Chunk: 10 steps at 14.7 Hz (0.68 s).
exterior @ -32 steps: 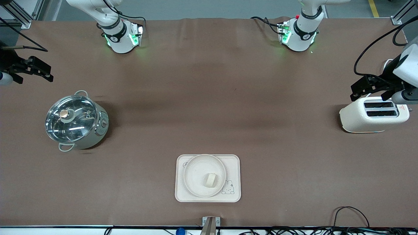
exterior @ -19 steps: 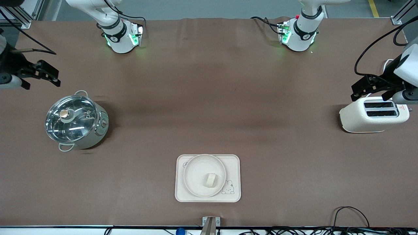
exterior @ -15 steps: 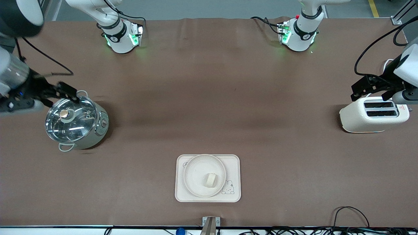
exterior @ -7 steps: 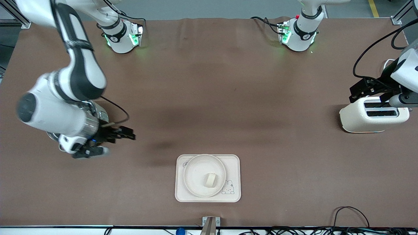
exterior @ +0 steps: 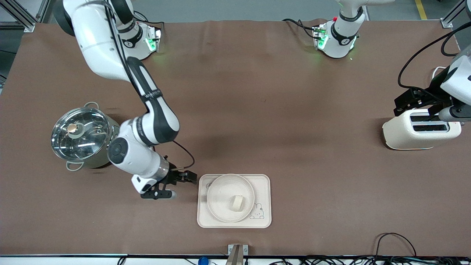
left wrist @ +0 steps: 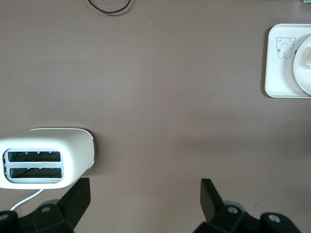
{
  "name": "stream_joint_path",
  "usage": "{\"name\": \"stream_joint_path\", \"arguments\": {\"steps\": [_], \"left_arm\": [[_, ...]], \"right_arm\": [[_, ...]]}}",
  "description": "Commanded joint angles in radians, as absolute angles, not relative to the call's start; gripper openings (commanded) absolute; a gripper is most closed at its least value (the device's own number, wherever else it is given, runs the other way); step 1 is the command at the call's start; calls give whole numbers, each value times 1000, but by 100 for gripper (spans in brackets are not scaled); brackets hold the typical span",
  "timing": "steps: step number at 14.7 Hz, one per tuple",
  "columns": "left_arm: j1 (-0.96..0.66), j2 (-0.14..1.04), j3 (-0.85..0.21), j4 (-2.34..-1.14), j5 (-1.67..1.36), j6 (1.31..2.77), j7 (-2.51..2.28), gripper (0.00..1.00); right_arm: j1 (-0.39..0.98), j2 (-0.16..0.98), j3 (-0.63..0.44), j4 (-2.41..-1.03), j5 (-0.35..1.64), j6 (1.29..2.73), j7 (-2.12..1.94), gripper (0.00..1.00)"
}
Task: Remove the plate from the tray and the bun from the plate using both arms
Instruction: 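Move the right gripper over the pot to the white plate's rim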
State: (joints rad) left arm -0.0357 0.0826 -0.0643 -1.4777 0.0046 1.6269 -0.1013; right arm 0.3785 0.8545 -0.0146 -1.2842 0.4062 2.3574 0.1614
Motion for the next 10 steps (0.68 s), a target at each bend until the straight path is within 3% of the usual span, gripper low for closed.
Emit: {"name": "stream_joint_path", "arguments": {"steps": [1,5,10], "left_arm": [[-34,77,-60,-1477,8,1624,-72,100],[-34,77,-60,-1479,8,1624,-71,100],[-34,77,-60,-1479,8,1624,-71,100]], "right_arm": [[400,977,8,-1125,430,2376,244,96],[428,1081,11,-1045,430,2479,290,89],[449,1120,5,-1009,422,2487,281,58]]}}
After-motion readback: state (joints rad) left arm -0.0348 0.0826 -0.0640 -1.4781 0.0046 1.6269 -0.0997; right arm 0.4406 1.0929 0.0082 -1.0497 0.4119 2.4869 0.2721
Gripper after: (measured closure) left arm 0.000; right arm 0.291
